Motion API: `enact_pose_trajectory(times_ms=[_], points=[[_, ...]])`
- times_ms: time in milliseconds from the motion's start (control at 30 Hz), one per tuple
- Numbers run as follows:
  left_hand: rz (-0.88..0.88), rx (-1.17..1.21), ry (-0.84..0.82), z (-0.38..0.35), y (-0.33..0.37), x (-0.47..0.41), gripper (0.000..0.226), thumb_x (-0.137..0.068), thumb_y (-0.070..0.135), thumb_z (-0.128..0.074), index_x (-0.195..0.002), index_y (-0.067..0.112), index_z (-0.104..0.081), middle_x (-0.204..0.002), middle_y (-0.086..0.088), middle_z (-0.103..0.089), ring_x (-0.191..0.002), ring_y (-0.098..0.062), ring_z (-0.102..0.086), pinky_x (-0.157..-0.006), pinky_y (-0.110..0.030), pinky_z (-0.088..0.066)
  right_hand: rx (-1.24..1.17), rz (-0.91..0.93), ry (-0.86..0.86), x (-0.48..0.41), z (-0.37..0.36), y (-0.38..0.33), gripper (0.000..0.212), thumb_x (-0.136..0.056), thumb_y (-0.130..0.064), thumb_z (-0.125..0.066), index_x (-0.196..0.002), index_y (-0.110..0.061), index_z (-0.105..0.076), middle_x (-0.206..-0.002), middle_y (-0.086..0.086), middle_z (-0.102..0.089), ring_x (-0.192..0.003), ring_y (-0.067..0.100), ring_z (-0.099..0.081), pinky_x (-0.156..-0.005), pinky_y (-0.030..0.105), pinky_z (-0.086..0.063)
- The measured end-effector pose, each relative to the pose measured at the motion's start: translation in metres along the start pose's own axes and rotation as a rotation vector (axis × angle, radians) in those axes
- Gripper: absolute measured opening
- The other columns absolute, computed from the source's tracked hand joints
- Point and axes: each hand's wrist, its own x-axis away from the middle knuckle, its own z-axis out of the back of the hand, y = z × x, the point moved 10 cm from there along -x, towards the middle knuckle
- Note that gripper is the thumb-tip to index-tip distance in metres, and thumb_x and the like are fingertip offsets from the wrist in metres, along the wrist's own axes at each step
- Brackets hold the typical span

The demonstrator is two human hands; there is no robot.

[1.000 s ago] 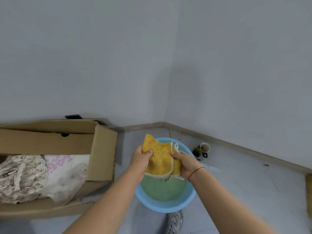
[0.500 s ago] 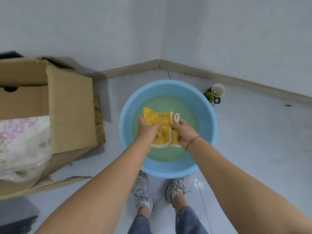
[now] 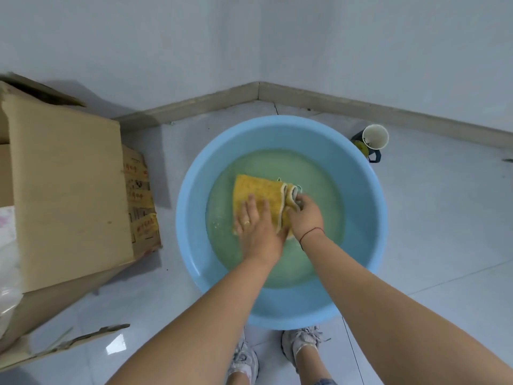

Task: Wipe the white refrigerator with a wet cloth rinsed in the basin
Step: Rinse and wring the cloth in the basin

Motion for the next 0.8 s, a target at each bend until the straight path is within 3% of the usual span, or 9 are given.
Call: enact_pose_trajectory(times_ms=[100, 267, 400, 467, 533, 600, 667, 733, 800], points=[[0.006, -0.006, -0.118, -0.032, -0.007, -0.010, 0.080, -0.094, 0.055, -0.041, -0.153, 0.017, -0.003, -0.161, -0.003, 0.013, -0.148, -0.022, 0.013, -0.120, -0.041, 0.003, 0.337, -0.035, 0.010, -0.014, 0.002, 0.017, 0.010, -0.087, -0.018, -0.057, -0.096, -0.015, -0.059, -0.092, 0.006, -0.064, -0.081, 0.026, -0.055, -0.066, 0.026, -0.039], [-0.017, 0.028, -0.001, -0.037, -0.016, -0.028, 0.071, -0.093, 0.040, -0.053, -0.152, 0.020, -0.017, -0.162, 0.002, 0.002, -0.148, -0.018, 0.006, -0.120, -0.038, -0.004, 0.607, -0.031, -0.007, -0.034, -0.005, 0.028, 0.022, -0.088, -0.032, -0.060, -0.100, -0.014, -0.061, -0.099, 0.009, -0.067, -0.093, 0.031, -0.061, -0.067, 0.028, -0.039], [-0.069, 0.187, 0.237, -0.017, -0.019, -0.024, 0.038, -0.095, 0.016, -0.052, -0.133, 0.012, -0.054, -0.151, -0.010, -0.037, -0.140, -0.029, -0.031, -0.113, -0.034, -0.026, 0.615, -0.039, 0.019, -0.037, -0.003, 0.029, 0.014, -0.086, -0.031, -0.057, -0.086, -0.017, -0.055, -0.093, 0.008, -0.066, -0.085, 0.030, -0.060, -0.066, 0.028, -0.040], [0.030, 0.380, 0.311, -0.001, -0.030, -0.021, 0.026, -0.099, 0.013, -0.044, -0.116, 0.007, -0.063, -0.129, -0.013, -0.058, -0.120, -0.031, -0.052, -0.094, -0.028, -0.038, 0.495, -0.065, 0.046, -0.036, 0.005, 0.031, 0.011, -0.084, -0.020, -0.056, -0.093, -0.014, -0.059, -0.098, 0.010, -0.065, -0.088, 0.032, -0.059, -0.068, 0.028, -0.042], [0.257, 0.581, 0.370, 0.015, -0.052, -0.016, 0.027, -0.101, 0.014, -0.037, -0.109, 0.000, -0.060, -0.111, -0.019, -0.062, -0.104, -0.034, -0.058, -0.081, -0.032, -0.038, 0.349, -0.089, 0.122, -0.033, 0.021, 0.031, 0.018, -0.083, -0.009, -0.051, -0.100, -0.011, -0.058, -0.108, 0.014, -0.061, -0.096, 0.034, -0.058, -0.073, 0.030, -0.043], [0.508, 0.769, 0.415, 0.021, -0.078, -0.008, 0.028, -0.101, 0.013, -0.035, -0.110, -0.005, -0.054, -0.112, -0.024, -0.060, -0.103, -0.036, -0.057, -0.084, -0.036, -0.040, 0.216, -0.099, 0.233, -0.026, 0.041, 0.028, 0.024, -0.085, -0.004, -0.045, -0.107, -0.010, -0.050, -0.118, 0.016, -0.056, -0.100, 0.034, -0.055, -0.079, 0.035, -0.043], [0.692, 1.018, 0.401, 0.012, -0.096, -0.003, 0.027, -0.100, 0.013, -0.035, -0.121, 0.004, -0.049, -0.118, -0.019, -0.058, -0.103, -0.033, -0.057, -0.092, -0.039, -0.045, 0.136, -0.075, 0.276, -0.017, 0.051, 0.021, 0.044, -0.091, -0.010, -0.046, -0.133, -0.015, -0.037, -0.136, 0.016, -0.043, -0.112, 0.036, -0.050, -0.090, 0.041, -0.041], [0.744, 1.295, 0.310, -0.004, -0.092, -0.004, 0.036, -0.100, 0.021, -0.039, -0.136, 0.023, -0.037, -0.129, -0.007, -0.054, -0.107, -0.028, -0.056, -0.098, -0.045, -0.046, 0.178, -0.056, 0.126, -0.014, 0.032, 0.017, 0.067, -0.095, -0.031, -0.051, -0.150, -0.030, -0.013, -0.149, 0.014, -0.022, -0.127, 0.039, -0.038, -0.103, 0.044, -0.035], [0.656, 1.422, 0.178, -0.010, -0.076, -0.014, 0.045, -0.101, 0.037, -0.039, -0.143, 0.043, -0.024, -0.138, 0.006, -0.047, -0.118, -0.023, -0.053, -0.101, -0.052, -0.044, 0.222, -0.050, -0.059, -0.012, 0.000, 0.018, 0.081, -0.090, -0.038, -0.059, -0.151, -0.035, -0.007, -0.152, 0.012, -0.015, -0.134, 0.039, -0.031, -0.108, 0.043, -0.031]])
